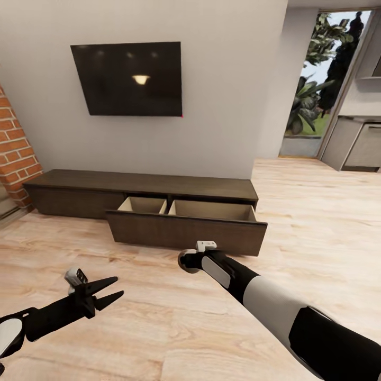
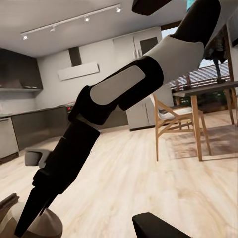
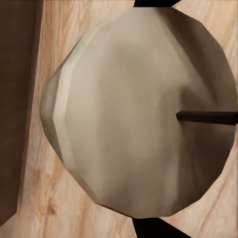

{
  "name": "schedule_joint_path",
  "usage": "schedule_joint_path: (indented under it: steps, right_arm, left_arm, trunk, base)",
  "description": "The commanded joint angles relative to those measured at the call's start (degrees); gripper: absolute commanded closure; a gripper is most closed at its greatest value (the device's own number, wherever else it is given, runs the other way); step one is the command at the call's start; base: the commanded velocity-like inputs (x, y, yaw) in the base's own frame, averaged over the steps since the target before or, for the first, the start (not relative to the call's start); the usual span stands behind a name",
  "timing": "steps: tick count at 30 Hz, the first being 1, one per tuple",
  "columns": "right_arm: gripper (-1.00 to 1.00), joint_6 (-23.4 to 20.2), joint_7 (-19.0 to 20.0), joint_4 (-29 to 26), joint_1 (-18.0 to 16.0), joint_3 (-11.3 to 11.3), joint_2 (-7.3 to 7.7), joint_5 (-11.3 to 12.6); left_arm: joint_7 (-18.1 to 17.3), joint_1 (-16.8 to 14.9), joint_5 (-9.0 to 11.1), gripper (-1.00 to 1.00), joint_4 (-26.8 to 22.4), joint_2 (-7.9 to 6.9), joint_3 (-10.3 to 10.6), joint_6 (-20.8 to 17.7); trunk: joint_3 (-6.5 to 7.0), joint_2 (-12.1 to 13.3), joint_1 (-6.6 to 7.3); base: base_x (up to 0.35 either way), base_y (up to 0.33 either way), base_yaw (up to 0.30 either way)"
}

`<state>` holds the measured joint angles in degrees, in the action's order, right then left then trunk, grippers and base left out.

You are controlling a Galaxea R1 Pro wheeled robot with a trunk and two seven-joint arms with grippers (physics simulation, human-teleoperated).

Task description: Place each of the two pumpkins and all three candles from the living room inside a cabinet in the living room (use any cabinet), then make sure every cabinet is closed, and position the cauldron so it is next to a table in the living room.

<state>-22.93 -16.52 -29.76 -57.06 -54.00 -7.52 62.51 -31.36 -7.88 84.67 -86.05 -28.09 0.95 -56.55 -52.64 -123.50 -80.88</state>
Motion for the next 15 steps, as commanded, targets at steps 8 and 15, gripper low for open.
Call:
schedule_joint_path:
  steps: [8, 15]
  right_arm:
    - [1.00, -0.01, -0.44, -0.12, -0.07, -0.35, 0.05, 0.26]
    - [1.00, -0.01, -0.44, -0.12, -0.07, -0.31, -0.02, -1.38]
  left_arm:
    - [-0.19, -0.03, -0.03, -1.00, 0.09, -0.03, 0.09, -0.14]
    - [-0.21, -0.03, -0.09, -1.00, 0.17, -0.09, -0.04, -0.14]
  trunk:
    - [-0.18, -0.02, 0.01]
    - [-0.42, -0.02, 0.01]
  base:
    - [0.001, 0.004, 0.277]
    - [0.000, 0.000, 0.272]
